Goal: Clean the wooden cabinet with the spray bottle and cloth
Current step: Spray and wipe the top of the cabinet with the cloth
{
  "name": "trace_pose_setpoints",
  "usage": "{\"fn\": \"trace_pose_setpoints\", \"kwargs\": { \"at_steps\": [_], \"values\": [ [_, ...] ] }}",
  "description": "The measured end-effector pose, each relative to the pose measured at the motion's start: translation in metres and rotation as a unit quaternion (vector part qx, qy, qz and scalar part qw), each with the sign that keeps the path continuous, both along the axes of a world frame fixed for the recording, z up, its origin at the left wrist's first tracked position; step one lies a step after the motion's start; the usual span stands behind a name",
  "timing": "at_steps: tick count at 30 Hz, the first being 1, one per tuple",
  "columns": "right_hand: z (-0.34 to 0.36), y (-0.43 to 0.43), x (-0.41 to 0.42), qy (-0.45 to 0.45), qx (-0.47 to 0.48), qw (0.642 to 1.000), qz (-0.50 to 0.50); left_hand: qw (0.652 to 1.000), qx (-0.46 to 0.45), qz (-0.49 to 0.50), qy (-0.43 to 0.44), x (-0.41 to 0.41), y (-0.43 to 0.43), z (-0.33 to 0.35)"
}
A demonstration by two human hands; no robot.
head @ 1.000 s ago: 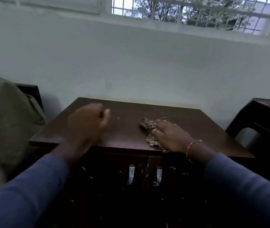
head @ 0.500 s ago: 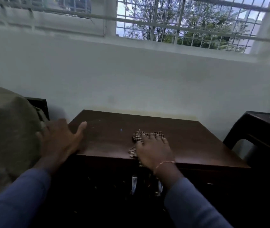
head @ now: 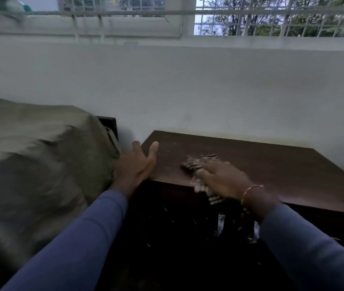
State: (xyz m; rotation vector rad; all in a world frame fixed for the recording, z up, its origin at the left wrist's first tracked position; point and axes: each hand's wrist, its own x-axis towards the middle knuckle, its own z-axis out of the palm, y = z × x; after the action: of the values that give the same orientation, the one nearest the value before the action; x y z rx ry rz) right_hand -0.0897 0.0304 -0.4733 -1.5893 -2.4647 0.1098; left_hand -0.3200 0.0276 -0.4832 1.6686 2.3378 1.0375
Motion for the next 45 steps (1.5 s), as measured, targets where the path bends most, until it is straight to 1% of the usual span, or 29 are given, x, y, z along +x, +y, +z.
{"fn": "trace_pose_setpoints", "kwargs": {
  "at_steps": [2,3,5,7,8,10,11,12,15,16,18,19,21,23,25,26,27,29,31,33,35,36,37,39,40,41,42,43,45],
  "values": [
    [-0.005,0.001,-0.002,-0.027,0.040,0.995,-0.093,0.999,-0.009,-0.006,-0.033,0.002,0.001,0.005],
    [-0.008,-0.002,-0.019,-0.033,0.046,0.995,-0.083,0.998,-0.016,-0.006,-0.057,0.001,0.004,0.008],
    [-0.013,-0.011,-0.054,-0.023,0.033,0.999,0.027,0.994,-0.031,-0.010,-0.108,-0.002,0.003,0.019],
    [-0.002,-0.003,-0.062,-0.011,-0.011,0.995,0.101,0.981,-0.026,-0.026,-0.191,-0.007,-0.004,0.030],
    [0.003,0.007,-0.060,-0.003,-0.028,0.996,0.086,0.964,-0.008,-0.041,-0.264,-0.010,-0.006,0.032],
    [0.000,0.021,-0.063,-0.016,0.001,1.000,-0.017,0.926,0.004,-0.055,-0.375,-0.019,-0.005,0.038],
    [-0.002,0.019,-0.074,-0.025,0.011,0.999,-0.044,0.898,-0.002,-0.071,-0.434,-0.023,-0.003,0.041],
    [-0.005,0.016,-0.090,-0.028,0.013,0.999,-0.018,0.877,-0.017,-0.090,-0.472,-0.026,0.001,0.042],
    [0.002,0.006,-0.126,-0.033,-0.023,0.990,0.138,0.851,-0.035,-0.104,-0.513,-0.037,0.005,0.043],
    [0.006,0.016,-0.128,-0.027,-0.029,0.990,0.137,0.837,-0.032,-0.104,-0.536,-0.043,0.008,0.039],
    [0.005,0.031,-0.133,-0.033,-0.003,0.996,0.089,0.813,-0.015,-0.067,-0.578,-0.049,0.005,0.037],
    [0.002,0.030,-0.137,-0.045,0.004,0.995,0.089,0.813,-0.006,-0.047,-0.580,-0.052,0.005,0.037],
    [-0.001,0.022,-0.147,-0.054,-0.016,0.983,0.173,0.823,-0.001,-0.023,-0.567,-0.051,0.003,0.039],
    [0.001,0.019,-0.144,-0.029,-0.034,0.976,0.212,0.866,0.038,-0.014,-0.498,-0.049,0.007,0.041],
    [0.006,0.026,-0.135,0.003,-0.003,0.989,0.147,0.894,0.087,0.009,-0.439,-0.045,0.000,0.043],
    [0.007,0.024,-0.132,-0.007,0.020,0.993,0.120,0.907,0.101,0.011,-0.410,-0.044,0.000,0.044],
    [0.006,0.017,-0.132,-0.019,0.032,0.991,0.128,0.923,0.103,0.002,-0.370,-0.046,0.001,0.043],
    [0.000,-0.011,-0.122,-0.032,0.035,0.979,0.199,0.960,0.085,-0.008,-0.267,-0.043,0.005,0.040],
    [-0.005,-0.024,-0.086,-0.032,0.026,0.973,0.226,0.982,0.107,-0.029,-0.150,-0.028,0.010,0.034],
    [0.001,-0.003,-0.035,-0.008,-0.014,0.986,0.166,0.981,0.160,-0.069,-0.085,-0.004,0.007,0.033],
    [0.011,0.031,0.004,0.012,-0.045,0.998,0.040,0.968,0.199,-0.121,-0.089,0.017,0.011,0.029],
    [0.012,0.040,0.014,0.011,-0.047,0.999,-0.005,0.966,0.189,-0.143,-0.107,0.025,0.014,0.026],
    [0.010,0.040,0.015,0.006,-0.035,0.999,-0.008,0.965,0.163,-0.163,-0.128,0.033,0.016,0.025],
    [0.003,0.028,0.010,0.015,-0.010,0.996,0.090,0.963,0.113,-0.192,-0.151,0.047,0.026,0.019],
    [-0.001,0.022,0.009,0.023,-0.023,0.989,0.146,0.963,0.103,-0.197,-0.153,0.052,0.029,0.015],
    [0.000,0.025,0.015,0.012,-0.048,0.984,0.169,0.962,0.104,-0.196,-0.158,0.053,0.032,0.009],
    [0.003,0.036,0.026,0.001,-0.068,0.986,0.154,0.959,0.107,-0.194,-0.176,0.055,0.036,0.005],
    [0.005,0.058,0.034,-0.003,-0.053,0.992,0.118,0.955,0.109,-0.186,-0.205,0.053,0.036,0.003],
    [0.009,0.092,0.042,-0.004,-0.023,0.999,-0.025,0.945,0.122,-0.169,-0.251,0.051,0.036,0.001]
  ]
}}
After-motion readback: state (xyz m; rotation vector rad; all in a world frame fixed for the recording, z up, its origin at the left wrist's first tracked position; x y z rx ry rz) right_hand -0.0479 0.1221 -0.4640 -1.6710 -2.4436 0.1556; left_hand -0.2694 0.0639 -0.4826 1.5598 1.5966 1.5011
